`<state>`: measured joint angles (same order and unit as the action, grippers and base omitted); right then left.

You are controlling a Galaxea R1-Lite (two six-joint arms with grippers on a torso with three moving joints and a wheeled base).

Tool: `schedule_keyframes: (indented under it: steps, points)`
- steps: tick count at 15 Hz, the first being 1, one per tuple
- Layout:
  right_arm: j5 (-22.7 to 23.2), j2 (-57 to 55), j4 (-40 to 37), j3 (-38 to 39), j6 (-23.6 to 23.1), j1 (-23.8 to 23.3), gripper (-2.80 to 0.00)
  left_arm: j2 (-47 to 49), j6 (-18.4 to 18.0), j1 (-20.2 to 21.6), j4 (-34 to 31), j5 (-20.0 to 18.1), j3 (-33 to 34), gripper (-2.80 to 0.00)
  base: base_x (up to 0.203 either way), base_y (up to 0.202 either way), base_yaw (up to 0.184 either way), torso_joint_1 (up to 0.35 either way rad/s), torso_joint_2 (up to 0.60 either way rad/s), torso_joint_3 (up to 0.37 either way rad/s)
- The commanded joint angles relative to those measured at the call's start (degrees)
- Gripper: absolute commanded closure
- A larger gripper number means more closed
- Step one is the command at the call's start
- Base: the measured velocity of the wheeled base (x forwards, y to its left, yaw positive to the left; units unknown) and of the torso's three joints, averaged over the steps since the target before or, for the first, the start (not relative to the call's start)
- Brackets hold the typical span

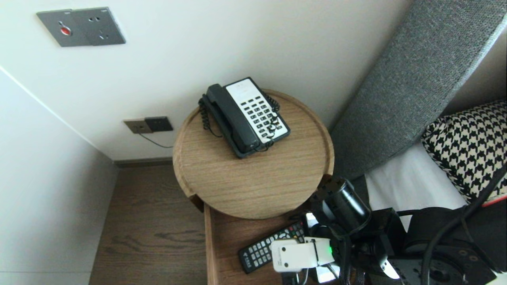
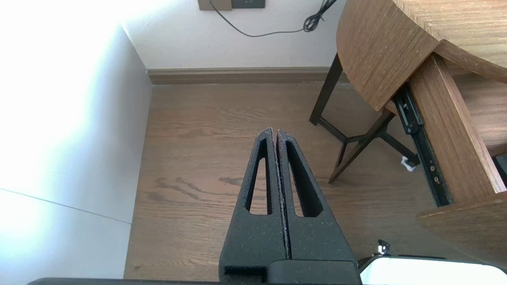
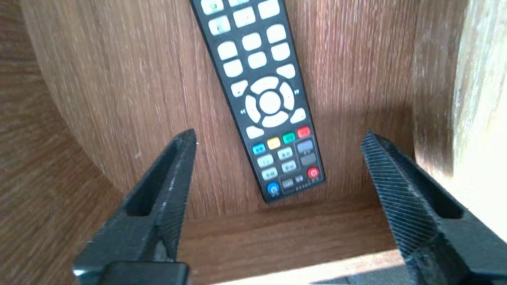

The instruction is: Take the remote control out of the drawer one by one and place them on the table

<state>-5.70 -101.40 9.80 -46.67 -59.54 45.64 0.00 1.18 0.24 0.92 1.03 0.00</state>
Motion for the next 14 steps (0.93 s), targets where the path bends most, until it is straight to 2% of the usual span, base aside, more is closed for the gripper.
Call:
schedule_keyframes:
  steps: [1,5,8,14]
  points:
    - [1.5,-0.1,0.3,0.0,-0.3,-0.1,-2.8,-0.1,0.0,0.0,0.0,0.0,0.0,0.0,0.0,0.0,0.0,0.0,0.0,0.0]
    - [2.3,-0.4,1.2,-0.5,-0.3,-0.3,-2.8,-0.1,0.0,0.0,0.0,0.0,0.0,0.0,0.0,0.0,0.0,0.0,0.0,0.0]
    - [2.3,-2.2,5.8,0.0,-0.2,0.1,-2.8,-0.1,0.0,0.0,0.0,0.0,0.0,0.0,0.0,0.0,0.0,0.0,0.0,0.0]
    - [2.3,-4.6,6.0,0.1,-0.1,1.4,-2.8,-0.1,0.0,0.0,0.0,0.0,0.0,0.0,0.0,0.0,0.0,0.0,0.0,0.0]
